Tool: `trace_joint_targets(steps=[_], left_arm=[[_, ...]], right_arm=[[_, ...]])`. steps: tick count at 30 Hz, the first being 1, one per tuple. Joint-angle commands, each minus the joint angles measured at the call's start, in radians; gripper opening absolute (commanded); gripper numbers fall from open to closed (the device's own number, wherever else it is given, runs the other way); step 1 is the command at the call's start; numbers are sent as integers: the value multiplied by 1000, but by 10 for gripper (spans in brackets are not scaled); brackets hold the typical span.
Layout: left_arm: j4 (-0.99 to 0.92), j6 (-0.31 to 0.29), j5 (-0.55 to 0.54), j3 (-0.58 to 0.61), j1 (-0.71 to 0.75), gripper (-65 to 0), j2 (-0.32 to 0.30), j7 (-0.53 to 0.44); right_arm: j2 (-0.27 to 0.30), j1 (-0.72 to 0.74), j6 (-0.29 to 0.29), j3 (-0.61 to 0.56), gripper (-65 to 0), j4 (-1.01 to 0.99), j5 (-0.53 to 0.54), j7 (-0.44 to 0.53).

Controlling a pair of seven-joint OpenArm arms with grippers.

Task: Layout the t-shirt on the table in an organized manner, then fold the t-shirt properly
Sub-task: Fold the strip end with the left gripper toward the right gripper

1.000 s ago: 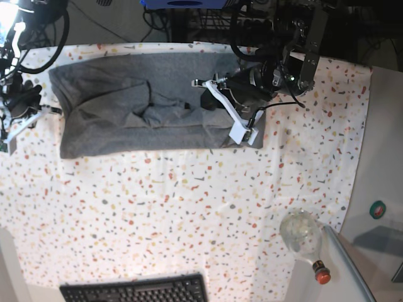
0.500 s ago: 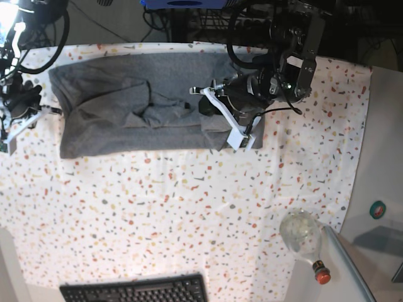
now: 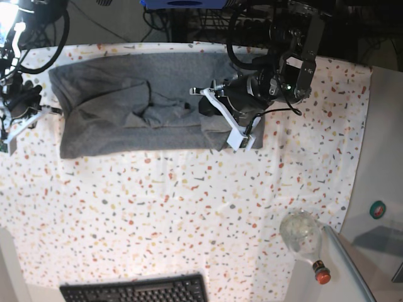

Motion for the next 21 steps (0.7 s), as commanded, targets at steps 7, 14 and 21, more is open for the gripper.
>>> trace_joint_targets(steps=[7, 14, 21], left_arm=[[13, -4, -11, 106, -31, -91, -9, -12], [-94, -4, -17, 267, -128, -48, 3, -14], [-94, -4, -19, 485, -248, -89, 37, -12]], right_arm=[[10, 9, 1, 2, -650, 17, 4, 15], [10, 6, 1, 2, -650, 17, 4, 15], [10, 6, 1, 2, -650, 17, 4, 6]])
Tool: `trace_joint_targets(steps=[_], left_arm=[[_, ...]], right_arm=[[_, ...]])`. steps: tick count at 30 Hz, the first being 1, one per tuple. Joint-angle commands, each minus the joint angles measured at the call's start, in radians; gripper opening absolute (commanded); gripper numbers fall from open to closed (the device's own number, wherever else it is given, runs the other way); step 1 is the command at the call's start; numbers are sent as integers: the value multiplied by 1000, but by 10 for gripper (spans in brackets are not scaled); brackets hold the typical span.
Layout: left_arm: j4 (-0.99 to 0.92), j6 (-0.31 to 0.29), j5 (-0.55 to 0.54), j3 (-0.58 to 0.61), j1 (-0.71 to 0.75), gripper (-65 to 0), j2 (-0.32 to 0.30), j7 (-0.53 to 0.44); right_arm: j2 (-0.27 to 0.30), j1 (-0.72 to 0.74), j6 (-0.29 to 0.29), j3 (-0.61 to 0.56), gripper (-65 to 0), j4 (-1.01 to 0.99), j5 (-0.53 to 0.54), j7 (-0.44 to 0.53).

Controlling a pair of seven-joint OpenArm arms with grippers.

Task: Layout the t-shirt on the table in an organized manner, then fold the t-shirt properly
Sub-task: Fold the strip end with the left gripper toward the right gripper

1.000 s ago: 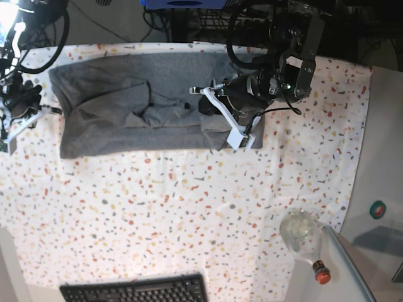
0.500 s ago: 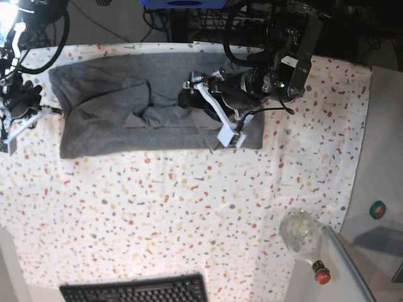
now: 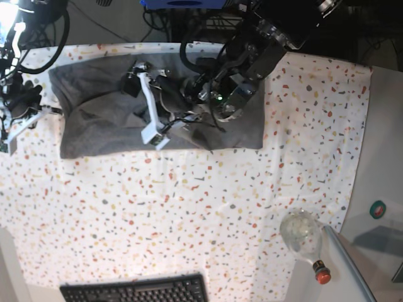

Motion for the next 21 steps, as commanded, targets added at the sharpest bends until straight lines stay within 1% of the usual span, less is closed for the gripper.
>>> trace_joint_targets(steps=[1, 4, 6, 7, 9, 10, 11, 12, 14, 16, 18, 21], left_arm=[[33, -2, -10, 2, -12, -100, -1, -9], [101, -2, -10, -34, 11, -160, -14, -9], [153, -2, -10, -97, 40, -235, -32, -9], [178, -2, -9, -137, 57, -295, -41, -9], [216, -2, -7, -213, 95, -433, -69, -9], [233, -2, -7, -250, 117, -515, -83, -9], [250, -2, -7, -292, 140, -611, -100, -9], [262, -1, -4, -331, 164, -650, -115, -9], [258, -1, -2, -404, 200, -650, -129, -9], [213, -1, -1, -468, 214, -650, -127, -9], [159, -1, -1, -489, 214, -650, -124, -9], [86, 1, -1, -482, 184, -650, -113, -9]], right_arm=[[10, 9, 1, 3, -650, 17, 5, -3], [10, 13, 1, 5, -650, 20, 5, -31], [10, 13, 1, 8, -650, 22, 5, -28], [10, 13, 1, 10, -650, 22, 5, -28], [10, 13, 1, 10, -650, 22, 5, -28], [10, 13, 1, 10, -650, 22, 5, -28], [10, 13, 1, 10, -650, 22, 5, -28], [10, 13, 1, 10, -650, 22, 5, -28], [10, 13, 1, 10, -650, 22, 5, -28], [10, 13, 1, 10, -650, 22, 5, -28], [10, 13, 1, 8, -650, 22, 5, -28], [10, 14, 1, 6, -650, 22, 5, -28]])
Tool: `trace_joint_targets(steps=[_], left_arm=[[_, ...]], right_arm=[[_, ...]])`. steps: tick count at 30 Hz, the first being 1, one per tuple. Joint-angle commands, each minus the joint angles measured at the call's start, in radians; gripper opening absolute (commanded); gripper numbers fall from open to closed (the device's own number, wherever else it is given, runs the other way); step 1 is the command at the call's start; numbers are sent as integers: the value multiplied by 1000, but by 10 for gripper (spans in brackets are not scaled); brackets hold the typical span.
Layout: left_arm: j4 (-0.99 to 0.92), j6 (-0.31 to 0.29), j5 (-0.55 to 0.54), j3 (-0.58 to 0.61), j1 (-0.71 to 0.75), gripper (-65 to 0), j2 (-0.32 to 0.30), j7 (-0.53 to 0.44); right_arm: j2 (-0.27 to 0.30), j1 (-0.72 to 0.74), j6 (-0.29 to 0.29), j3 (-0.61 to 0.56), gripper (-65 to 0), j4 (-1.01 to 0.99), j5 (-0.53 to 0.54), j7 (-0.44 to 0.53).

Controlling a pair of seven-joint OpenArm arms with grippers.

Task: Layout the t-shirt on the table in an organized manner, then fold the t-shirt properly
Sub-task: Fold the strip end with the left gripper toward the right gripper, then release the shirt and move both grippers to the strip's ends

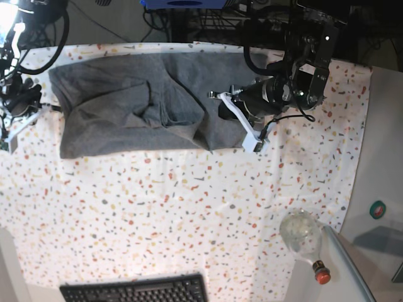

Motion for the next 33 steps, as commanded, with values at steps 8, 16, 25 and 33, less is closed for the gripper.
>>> trace_joint_targets(steps=[8, 16, 25, 33], left_arm=[[-150, 13, -20, 123, -143, -650, 98, -20], [-348, 11, -21, 183, -302, -650, 253, -22], [-36, 14, -23, 111, -195, -650, 115, -17], [48, -29, -23, -389, 98, -650, -68, -25]], right_arm=[[10, 22, 2, 5, -650, 18, 3, 11], [10, 21, 2, 1, -650, 16, 3, 15], [-10, 18, 167, -27, -650, 22, 74, 18], [-28, 87, 236, 97, -650, -42, 94, 44]])
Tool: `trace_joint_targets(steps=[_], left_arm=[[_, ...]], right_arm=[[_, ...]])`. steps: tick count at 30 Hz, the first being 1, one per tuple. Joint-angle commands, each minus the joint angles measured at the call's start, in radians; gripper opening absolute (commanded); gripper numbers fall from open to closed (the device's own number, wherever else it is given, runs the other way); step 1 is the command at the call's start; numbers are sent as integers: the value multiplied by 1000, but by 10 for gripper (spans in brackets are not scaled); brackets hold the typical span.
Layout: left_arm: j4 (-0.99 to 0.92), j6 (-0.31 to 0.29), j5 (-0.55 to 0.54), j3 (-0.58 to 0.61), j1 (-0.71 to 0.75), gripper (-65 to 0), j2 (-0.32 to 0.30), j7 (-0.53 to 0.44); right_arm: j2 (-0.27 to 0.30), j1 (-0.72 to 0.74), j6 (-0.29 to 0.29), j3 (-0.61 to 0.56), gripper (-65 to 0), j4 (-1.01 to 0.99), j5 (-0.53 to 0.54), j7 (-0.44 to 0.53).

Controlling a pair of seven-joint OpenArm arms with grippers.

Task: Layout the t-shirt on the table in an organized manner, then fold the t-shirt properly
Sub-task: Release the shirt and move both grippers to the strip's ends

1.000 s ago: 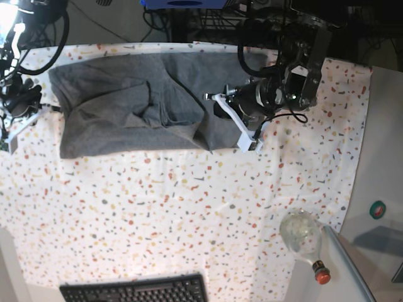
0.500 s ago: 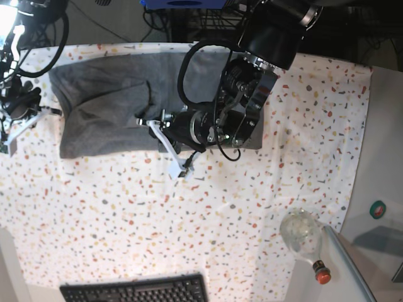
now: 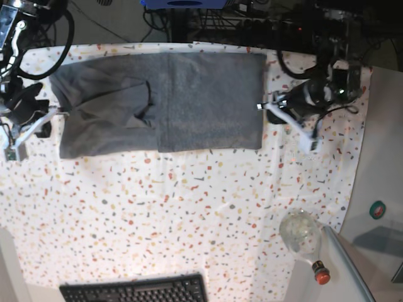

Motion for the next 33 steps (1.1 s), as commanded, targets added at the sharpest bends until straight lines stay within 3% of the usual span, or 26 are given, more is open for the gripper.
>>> trace_joint_targets(steps=[1, 2, 4, 6, 7, 10, 15, 18, 23, 33], left_arm=[[14, -47, -13, -90, 18, -650, -20, -16], [12, -93, -7, -163, 41, -650, -25, -16], [11, -198, -4, -298, 75, -650, -27, -16], [11, -268, 9, -389, 90, -650, -27, -16], [11, -297, 35, -421, 95, -650, -25, -16], [3, -354, 142, -441, 90, -650, -14, -37], [-104, -432, 263, -353, 92, -650, 52, -248], [-201, -448, 279, -307, 89, -650, 78, -320], [-299, -463, 283, -218, 76, -650, 95, -412], [-341, -455, 288, -94, 14, -650, 118, -419]], right_arm=[[15, 41, 9, 27, -650, -29, 33, -43], [21, 78, 35, 62, -539, -72, 64, -99], [35, 132, 141, 141, -332, -170, 156, -187], [40, 164, 259, 216, -254, -264, 231, -210], [61, 179, 293, 245, -257, -322, 253, -216], [118, 234, 293, 219, -273, -499, 254, -211], [176, 291, 293, 190, -270, -743, 259, -167], [204, 302, 293, 190, -270, -819, 260, -142], [195, 302, 293, 190, -269, -839, 260, -201], [133, 297, 293, 187, -269, -839, 259, -268]])
